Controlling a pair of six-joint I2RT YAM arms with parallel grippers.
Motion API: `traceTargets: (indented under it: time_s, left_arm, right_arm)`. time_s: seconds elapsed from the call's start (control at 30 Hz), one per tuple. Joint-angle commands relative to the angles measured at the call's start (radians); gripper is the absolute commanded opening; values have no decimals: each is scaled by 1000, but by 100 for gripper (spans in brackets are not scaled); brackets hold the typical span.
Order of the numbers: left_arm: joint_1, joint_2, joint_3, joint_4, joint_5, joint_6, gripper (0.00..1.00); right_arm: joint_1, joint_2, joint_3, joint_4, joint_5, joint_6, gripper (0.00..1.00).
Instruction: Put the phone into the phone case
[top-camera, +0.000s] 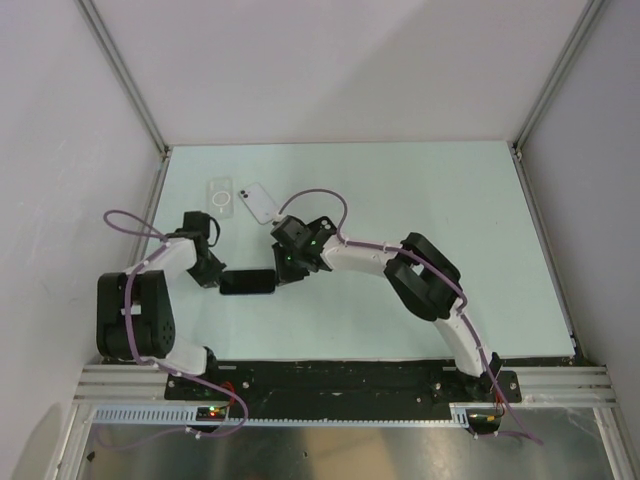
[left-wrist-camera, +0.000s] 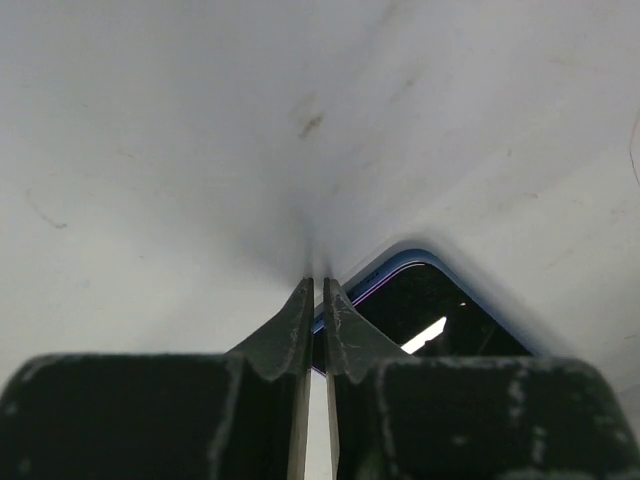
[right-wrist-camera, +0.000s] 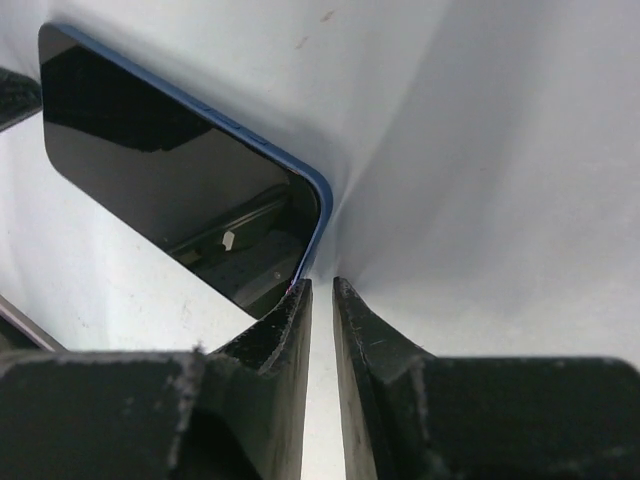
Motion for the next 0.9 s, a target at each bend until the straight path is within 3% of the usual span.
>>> traceTargets:
  time_s: [0.0,0.23,0.47,0.63,0.73,0.87]
  left_arm:
    - [-107,-30,-39,3,75,-67,12]
    - [-286,-55,-57,21,92,-156,12]
    - [-426,-88,-66,36,100,-214,12]
    - [-436,-204,-37,-23,42,-162,17]
    - [-423,-250,31,-67,-13,-100,24]
    - [-364,-166,157,-72,-2,-7,32]
  right_arm:
    - [-32,2,32,-30,50,-10,20]
    - [-115,-22,11,-51,82,-54,21]
    - [-181,5,121,-124,86,-121,22]
    - [-206,-18,172,-169,110,-143,27]
    - [-216,-73,146,-179,134,-136,33]
    - [-220,-174,8,-136,109,-91,43]
